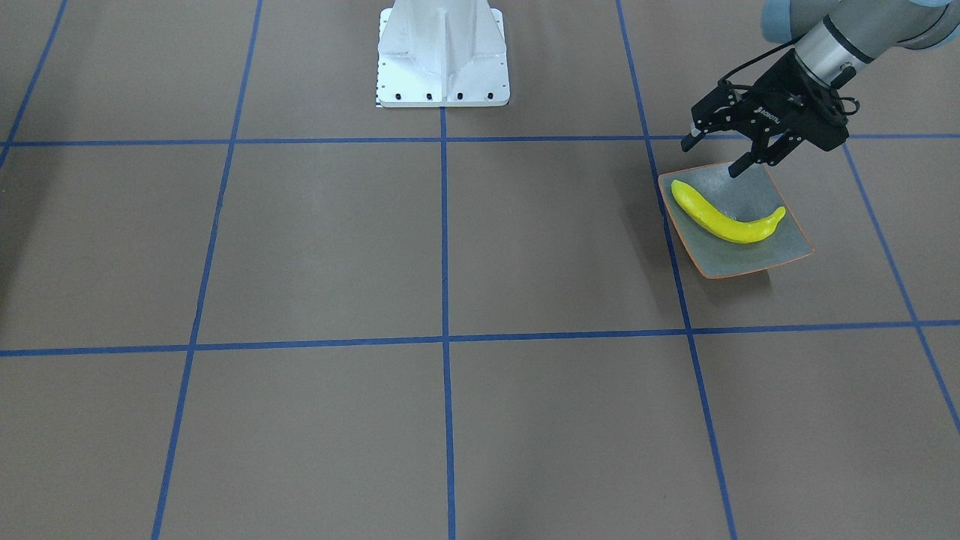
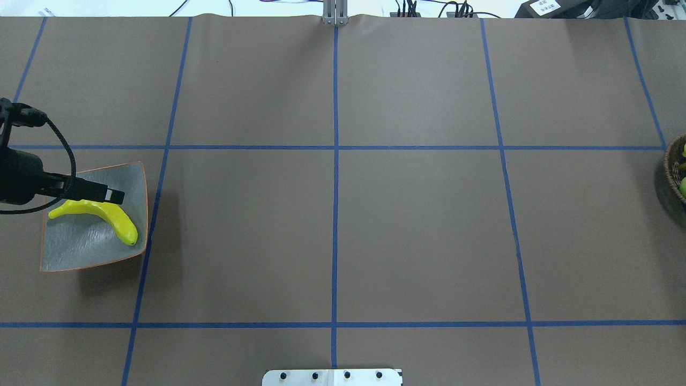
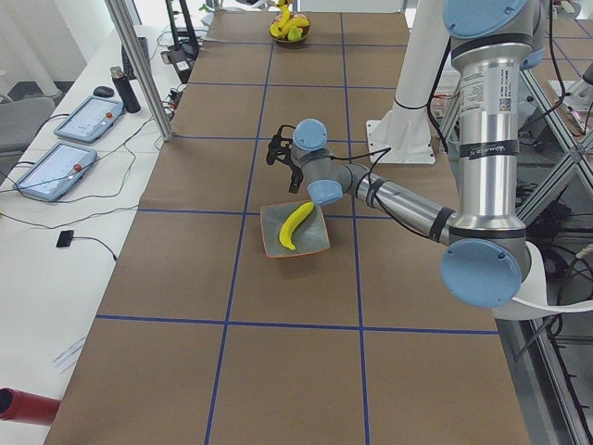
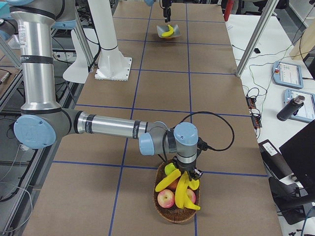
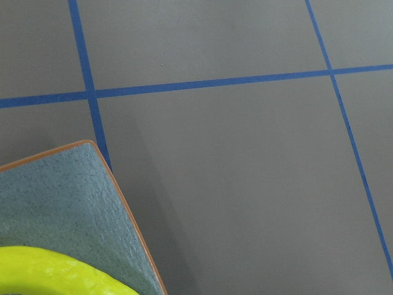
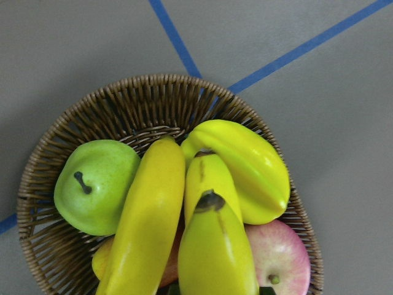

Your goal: Transfer all bananas from basket to plate

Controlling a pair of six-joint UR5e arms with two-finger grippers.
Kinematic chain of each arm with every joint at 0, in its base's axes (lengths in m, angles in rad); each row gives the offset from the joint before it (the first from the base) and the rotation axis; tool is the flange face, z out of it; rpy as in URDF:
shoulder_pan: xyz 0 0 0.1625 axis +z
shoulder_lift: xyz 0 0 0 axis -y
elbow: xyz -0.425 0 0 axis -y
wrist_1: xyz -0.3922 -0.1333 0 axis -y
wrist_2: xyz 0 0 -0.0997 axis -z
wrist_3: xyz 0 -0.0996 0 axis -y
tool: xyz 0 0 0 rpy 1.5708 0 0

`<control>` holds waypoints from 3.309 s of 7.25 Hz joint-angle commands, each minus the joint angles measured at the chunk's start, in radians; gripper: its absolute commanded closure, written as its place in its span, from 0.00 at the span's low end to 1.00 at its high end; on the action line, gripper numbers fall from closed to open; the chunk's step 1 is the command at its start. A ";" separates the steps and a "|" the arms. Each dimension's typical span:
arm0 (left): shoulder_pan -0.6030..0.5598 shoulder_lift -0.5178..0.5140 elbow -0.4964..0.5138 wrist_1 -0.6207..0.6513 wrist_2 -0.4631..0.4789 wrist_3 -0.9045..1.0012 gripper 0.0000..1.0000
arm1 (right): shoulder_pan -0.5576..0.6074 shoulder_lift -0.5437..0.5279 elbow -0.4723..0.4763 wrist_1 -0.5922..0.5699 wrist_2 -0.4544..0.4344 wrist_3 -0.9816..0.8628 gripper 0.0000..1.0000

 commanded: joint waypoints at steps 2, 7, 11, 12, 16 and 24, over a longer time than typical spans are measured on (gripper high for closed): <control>-0.001 0.000 0.000 -0.001 0.000 0.000 0.00 | 0.026 0.012 0.048 -0.094 -0.002 0.005 1.00; 0.000 -0.002 0.006 -0.001 -0.002 -0.002 0.00 | 0.020 0.086 0.200 -0.294 0.034 0.297 1.00; 0.002 -0.019 0.009 0.001 -0.002 -0.011 0.00 | -0.174 0.218 0.282 -0.286 0.120 0.901 1.00; 0.004 -0.022 0.007 -0.001 -0.002 -0.014 0.00 | -0.213 0.250 0.330 -0.286 0.169 1.067 1.00; 0.008 -0.139 0.011 -0.002 -0.005 -0.017 0.00 | -0.498 0.389 0.380 -0.008 0.132 1.831 1.00; 0.062 -0.498 0.099 -0.062 -0.005 -0.216 0.00 | -0.883 0.653 0.387 0.064 -0.223 2.568 1.00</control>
